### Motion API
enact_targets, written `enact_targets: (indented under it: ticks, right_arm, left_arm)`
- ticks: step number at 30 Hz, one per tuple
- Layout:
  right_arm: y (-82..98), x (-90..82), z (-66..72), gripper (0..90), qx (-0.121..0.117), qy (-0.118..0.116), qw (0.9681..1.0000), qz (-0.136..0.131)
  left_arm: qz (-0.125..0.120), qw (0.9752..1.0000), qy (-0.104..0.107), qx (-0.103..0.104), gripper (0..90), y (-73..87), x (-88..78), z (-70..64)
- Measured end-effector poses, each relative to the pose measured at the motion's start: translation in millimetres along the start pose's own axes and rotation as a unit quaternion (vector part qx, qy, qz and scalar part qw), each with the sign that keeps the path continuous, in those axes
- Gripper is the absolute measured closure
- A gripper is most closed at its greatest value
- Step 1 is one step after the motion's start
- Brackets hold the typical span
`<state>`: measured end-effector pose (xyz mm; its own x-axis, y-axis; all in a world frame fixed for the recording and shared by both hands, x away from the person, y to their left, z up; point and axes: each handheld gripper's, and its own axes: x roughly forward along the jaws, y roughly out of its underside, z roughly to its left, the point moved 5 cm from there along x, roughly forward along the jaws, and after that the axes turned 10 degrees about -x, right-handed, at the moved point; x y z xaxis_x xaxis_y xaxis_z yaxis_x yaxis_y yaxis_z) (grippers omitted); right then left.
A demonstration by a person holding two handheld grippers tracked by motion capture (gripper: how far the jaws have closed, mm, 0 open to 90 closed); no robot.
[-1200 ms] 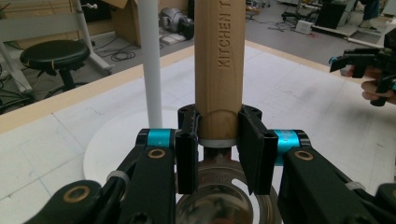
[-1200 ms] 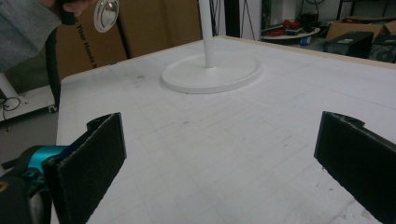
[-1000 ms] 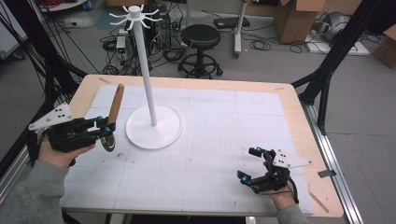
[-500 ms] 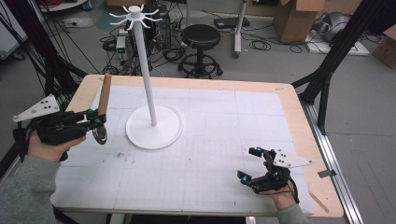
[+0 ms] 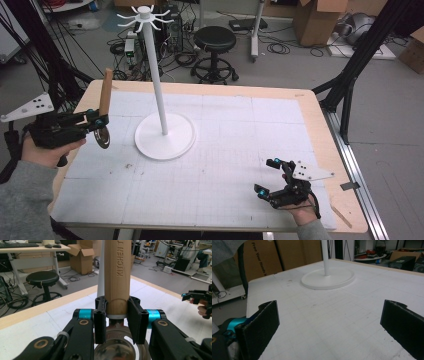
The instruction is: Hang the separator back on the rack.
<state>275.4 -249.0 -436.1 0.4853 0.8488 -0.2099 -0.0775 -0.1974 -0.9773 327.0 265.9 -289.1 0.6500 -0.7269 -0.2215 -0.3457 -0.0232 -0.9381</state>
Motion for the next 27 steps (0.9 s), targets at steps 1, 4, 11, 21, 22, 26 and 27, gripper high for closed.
enact_targets:
  ticks: [1,4,11,21,22,26,27]
  right_arm:
    - [-0.1,-0.1,-0.2,1.2,0.000,0.001,1.0000,-0.001]
    - [-0.3,-0.3,0.2,1.2,0.001,-0.001,1.0000,-0.002]
    - [-0.3,1.3,0.6,1.2,0.000,-0.002,1.0000,-0.001]
    - [-0.5,2.5,1.9,1.2,-0.003,-0.005,1.0000,0.000]
    - [-0.5,2.8,2.0,1.2,-0.003,-0.005,1.0000,0.000]
    - [-0.5,2.8,2.1,1.2,-0.002,-0.007,1.0000,0.000]
    - [-0.6,2.7,1.7,1.2,-0.004,-0.006,1.0000,-0.001]
  left_arm:
    - [-0.002,1.0000,0.000,-0.002,69.3,-2.5,0.5,0.0]
    - [0.001,0.9999,-0.010,0.005,69.3,-6.9,1.1,0.7]
    - [0.001,0.9999,-0.012,0.009,69.3,-16.4,-1.9,1.6]
    - [-0.023,0.9995,0.021,-0.004,69.3,-31.7,-1.3,-3.7]
    - [-0.024,0.9995,0.020,-0.006,69.3,-32.5,-1.0,-3.8]
    - [-0.028,0.9992,0.027,-0.009,69.4,-36.2,-0.1,-2.5]
    - [-0.027,0.9993,0.024,-0.009,69.3,-37.1,0.3,-1.7]
